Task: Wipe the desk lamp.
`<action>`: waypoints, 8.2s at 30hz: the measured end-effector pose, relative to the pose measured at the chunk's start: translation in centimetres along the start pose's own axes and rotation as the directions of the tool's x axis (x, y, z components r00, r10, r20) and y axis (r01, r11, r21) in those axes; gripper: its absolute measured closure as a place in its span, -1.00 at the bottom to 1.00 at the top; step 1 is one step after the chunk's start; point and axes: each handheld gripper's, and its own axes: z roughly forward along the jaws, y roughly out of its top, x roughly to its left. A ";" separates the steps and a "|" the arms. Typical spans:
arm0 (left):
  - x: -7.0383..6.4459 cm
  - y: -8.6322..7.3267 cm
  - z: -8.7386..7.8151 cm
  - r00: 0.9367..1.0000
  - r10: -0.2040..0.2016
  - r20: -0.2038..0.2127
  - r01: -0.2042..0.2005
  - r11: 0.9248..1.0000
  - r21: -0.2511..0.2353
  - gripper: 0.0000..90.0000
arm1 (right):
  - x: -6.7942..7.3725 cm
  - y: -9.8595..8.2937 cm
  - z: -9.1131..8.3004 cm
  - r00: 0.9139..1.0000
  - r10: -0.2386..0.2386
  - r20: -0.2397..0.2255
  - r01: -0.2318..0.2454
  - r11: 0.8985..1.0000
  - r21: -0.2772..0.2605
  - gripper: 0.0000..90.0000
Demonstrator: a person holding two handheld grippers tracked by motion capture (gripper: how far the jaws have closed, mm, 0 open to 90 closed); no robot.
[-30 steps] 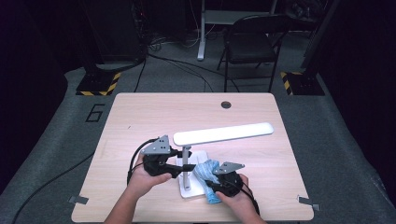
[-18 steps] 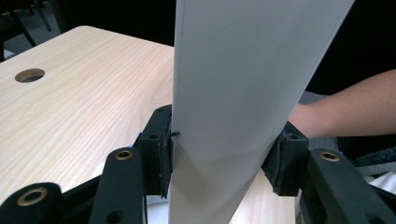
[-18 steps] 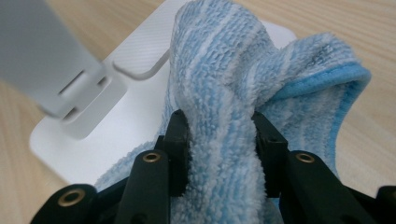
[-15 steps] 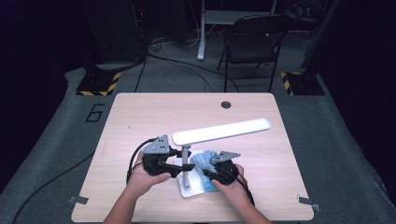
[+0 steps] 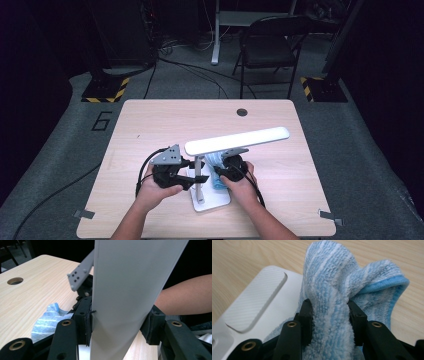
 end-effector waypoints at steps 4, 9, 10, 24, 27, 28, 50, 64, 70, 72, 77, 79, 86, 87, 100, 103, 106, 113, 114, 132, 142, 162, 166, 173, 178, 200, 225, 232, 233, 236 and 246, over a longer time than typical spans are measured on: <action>0.0 0.0 0.0 1.000 -0.001 0.003 0.001 1.000 0.002 0.13 | 0.2 0.8 0.2 1.000 0.017 -0.014 -0.017 1.000 -0.017 0.40; 0.0 0.0 0.0 1.000 0.000 0.004 0.000 1.000 0.003 0.13 | 0.8 1.2 0.2 0.999 -0.006 -0.032 0.004 0.999 -0.054 0.40; 0.0 0.0 0.0 1.000 0.000 0.004 0.000 1.000 0.001 0.13 | 1.2 1.4 0.4 0.999 -0.011 -0.041 0.008 0.998 -0.068 0.39; 0.0 0.0 0.0 1.000 -0.002 -0.003 0.002 1.000 0.003 0.13 | 2.6 0.6 1.8 0.999 -0.026 -0.036 0.024 0.998 -0.055 0.35; 0.0 0.0 -0.1 1.000 -0.001 0.002 0.001 1.000 0.007 0.13 | 2.8 0.2 1.5 0.998 -0.038 -0.041 0.035 0.998 -0.060 0.35; 0.0 -0.1 0.0 1.000 -0.003 -0.008 0.003 1.000 -0.003 0.13 | 2.9 -0.1 1.3 0.998 -0.044 -0.048 0.041 0.997 -0.062 0.35; -0.1 -0.1 0.0 1.000 -0.004 -0.010 0.004 1.000 -0.004 0.13 | 4.8 -4.4 -3.4 0.983 -0.126 -0.136 0.124 0.992 -0.022 0.37; -0.1 -0.2 0.2 1.000 -0.004 0.000 0.004 1.000 -0.017 0.12 | 4.7 -4.4 -3.4 0.982 -0.130 -0.137 0.129 0.992 -0.018 0.37; -0.1 -0.2 0.2 1.000 -0.011 0.008 0.011 1.000 -0.014 0.12 | 4.5 -3.3 -2.1 0.986 -0.114 -0.125 0.112 0.993 -0.022 0.35; 0.0 -0.2 0.1 1.000 -0.009 0.007 0.009 1.000 -0.015 0.12 | 4.4 -2.9 -1.7 0.987 -0.103 -0.120 0.100 0.995 -0.025 0.35; 0.0 -0.2 0.1 1.000 -0.004 0.007 0.004 1.000 -0.012 0.12 | 4.0 -2.1 -1.0 0.992 -0.071 -0.108 0.070 0.997 -0.018 0.35; 0.0 -0.2 0.1 1.000 -0.008 0.007 0.008 1.000 -0.015 0.12 | 3.7 -1.8 -0.6 0.991 -0.086 -0.101 0.085 0.996 -0.023 0.35; 0.0 -0.2 0.1 1.000 -0.008 0.006 0.008 1.000 -0.016 0.12 | 3.0 -0.6 0.5 0.995 -0.066 -0.080 0.064 0.998 -0.024 0.35; 0.0 -0.2 0.1 1.000 -0.008 0.006 0.008 1.000 -0.016 0.12 | 2.9 -0.4 0.6 0.995 -0.069 -0.075 0.068 0.997 -0.021 0.35; 0.0 -0.3 0.0 1.000 -0.008 0.011 0.008 1.000 -0.014 0.12 | 1.2 1.6 2.5 1.000 -0.010 -0.026 0.009 1.000 -0.024 0.36; 0.0 -0.3 0.0 1.000 -0.009 0.004 0.010 1.000 -0.020 0.12 | 1.0 1.7 2.6 1.000 -0.004 -0.026 0.004 1.000 -0.030 0.36; 0.0 -0.3 0.0 1.000 -0.013 -0.005 0.013 1.000 -0.022 0.12 | 0.8 1.7 2.6 0.999 -0.008 -0.032 0.007 0.999 -0.035 0.37; 0.1 -0.5 -0.2 1.000 -0.018 -0.013 0.018 0.999 -0.030 0.12 | 0.7 1.5 2.4 1.000 0.002 -0.031 -0.003 0.999 -0.037 0.38; 0.2 -0.5 -0.3 1.000 -0.015 -0.005 0.015 1.000 -0.022 0.12 | 0.6 1.4 2.3 0.999 -0.004 -0.033 0.002 0.999 -0.040 0.38; 0.2 -0.6 -0.5 1.000 -0.013 -0.001 0.013 1.000 -0.026 0.12 | 0.9 -0.7 0.5 0.999 -0.008 -0.041 0.005 0.998 -0.066 0.39; 0.3 -0.7 -0.7 1.000 -0.012 0.005 0.012 1.000 -0.023 0.12 | 1.0 -1.3 0.1 0.999 -0.019 -0.040 0.016 0.997 -0.081 0.39; 1.0 -1.0 -2.4 0.998 -0.040 -0.045 0.041 0.999 0.002 0.16 | 1.6 -2.5 -1.2 1.000 0.000 -0.014 -0.002 0.996 -0.088 0.37; 1.1 -1.0 -2.6 0.997 -0.046 -0.058 0.047 0.999 0.006 0.16 | 1.7 -2.6 -1.3 1.000 0.005 -0.019 -0.007 0.995 -0.098 0.37; 1.2 -1.0 -2.8 0.995 -0.047 -0.086 0.048 0.999 0.007 0.16 | 1.6 -2.7 -1.6 0.999 -0.005 -0.038 0.003 0.997 -0.071 0.37; 1.5 -1.3 -3.1 0.992 -0.066 -0.108 0.066 0.998 -0.002 0.17 | 1.4 -2.8 -1.9 0.999 0.007 -0.053 -0.011 0.997 -0.070 0.38; 1.6 -1.5 -2.9 0.983 -0.068 -0.171 0.068 0.998 -0.007 0.45 | 0.1 -3.2 -2.9 0.997 -0.034 -0.065 0.031 0.999 -0.039 0.38; 1.5 -1.6 -2.7 0.980 -0.070 -0.185 0.068 0.998 -0.018 0.50 | -2.7 -3.7 -3.2 0.998 0.052 -0.027 -0.053 0.997 -0.055 0.38; 1.5 -1.6 -2.2 0.977 -0.066 -0.202 0.064 0.998 -0.018 0.47 | -3.0 -3.7 -3.1 0.997 0.077 -0.009 -0.078 0.995 -0.067 0.37; 1.5 -1.6 -2.2 0.977 -0.066 -0.202 0.064 0.998 -0.018 0.47 | -3.0 -3.7 -3.1 0.997 0.077 -0.009 -0.078 0.995 -0.067 0.37; 1.5 -1.7 -1.6 0.974 -0.072 -0.215 0.071 0.997 -0.009 0.45 | -3.0 -3.7 -3.1 0.996 0.086 -0.010 -0.087 0.994 -0.069 0.38; 1.2 -1.6 -1.1 0.958 -0.024 -0.286 0.026 1.000 0.002 0.58 | -2.5 -3.6 -3.7 0.997 0.078 -0.002 -0.078 0.996 -0.050 0.41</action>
